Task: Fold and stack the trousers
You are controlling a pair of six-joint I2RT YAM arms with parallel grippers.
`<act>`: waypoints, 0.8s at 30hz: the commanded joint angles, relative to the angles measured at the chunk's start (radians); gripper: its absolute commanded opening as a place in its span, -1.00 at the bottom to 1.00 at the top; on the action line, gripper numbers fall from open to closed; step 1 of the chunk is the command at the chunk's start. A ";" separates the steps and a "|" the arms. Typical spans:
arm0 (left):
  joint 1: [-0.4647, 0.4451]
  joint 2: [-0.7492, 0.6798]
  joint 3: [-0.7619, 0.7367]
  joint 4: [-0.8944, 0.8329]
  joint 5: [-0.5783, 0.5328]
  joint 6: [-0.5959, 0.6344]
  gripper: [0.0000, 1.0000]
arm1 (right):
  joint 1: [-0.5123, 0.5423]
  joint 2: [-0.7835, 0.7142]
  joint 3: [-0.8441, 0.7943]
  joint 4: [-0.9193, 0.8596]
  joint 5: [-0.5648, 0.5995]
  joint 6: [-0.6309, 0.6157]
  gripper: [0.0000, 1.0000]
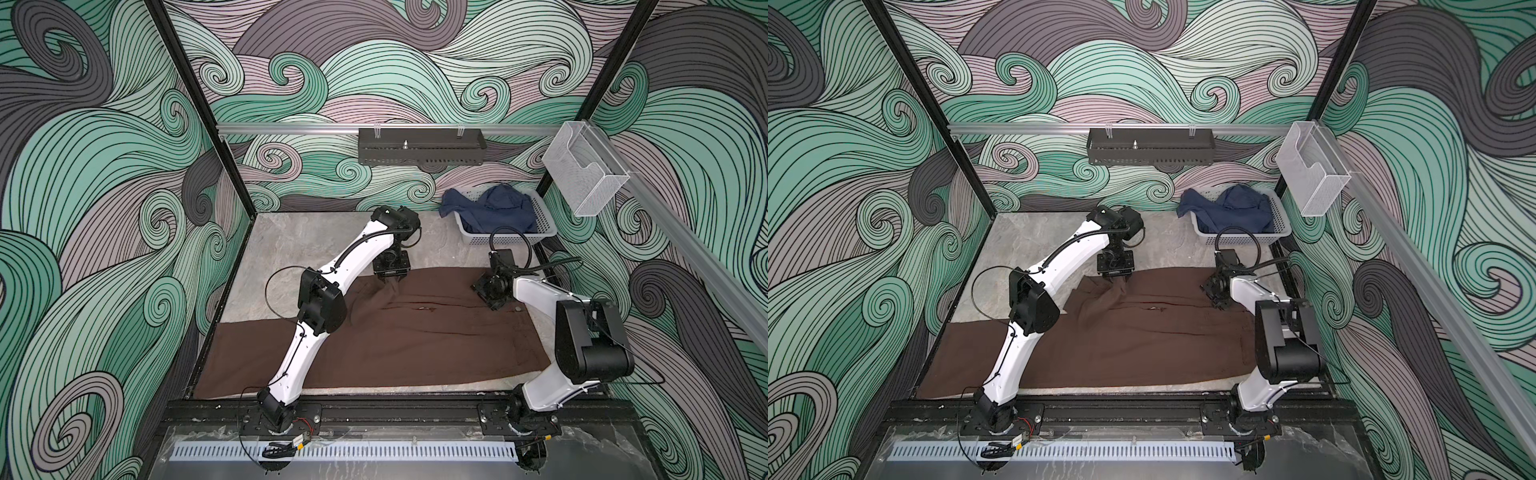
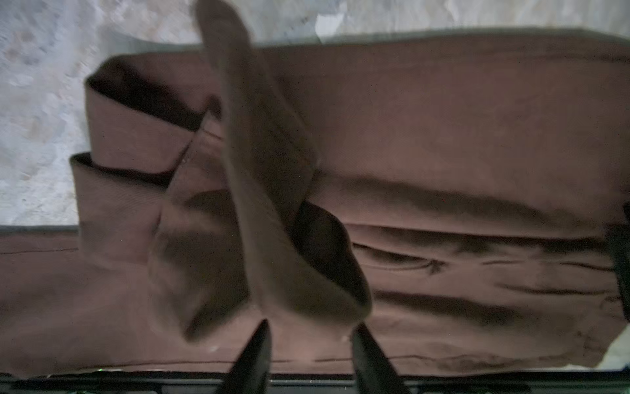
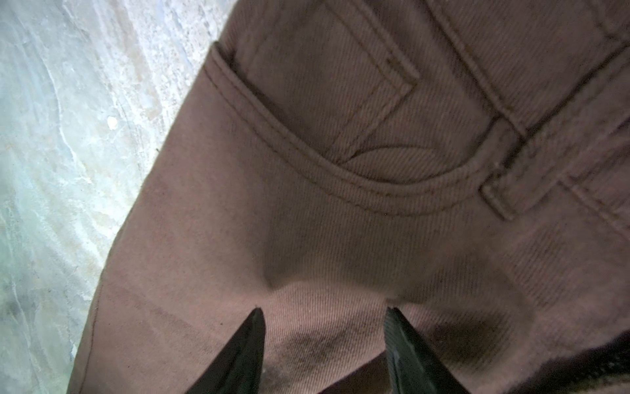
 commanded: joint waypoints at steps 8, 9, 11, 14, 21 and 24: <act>0.067 -0.290 -0.275 0.098 -0.121 0.081 0.24 | 0.027 -0.128 -0.050 -0.068 -0.003 0.025 0.15; 0.089 -0.312 -0.334 0.150 -0.086 0.096 0.23 | 0.031 -0.136 -0.057 -0.071 -0.001 0.028 0.15; 0.122 -0.338 -0.444 0.261 0.023 0.125 0.22 | 0.037 -0.154 -0.071 -0.073 -0.002 0.030 0.15; 0.153 -0.335 -0.547 0.356 0.126 0.154 0.22 | 0.040 -0.178 -0.087 -0.084 0.000 0.030 0.15; 0.186 -0.220 -0.568 0.404 0.211 0.226 0.22 | 0.045 -0.212 -0.107 -0.092 0.000 0.022 0.15; 0.190 -0.165 -0.529 0.389 0.193 0.246 0.21 | 0.046 -0.216 -0.110 -0.090 0.005 0.017 0.15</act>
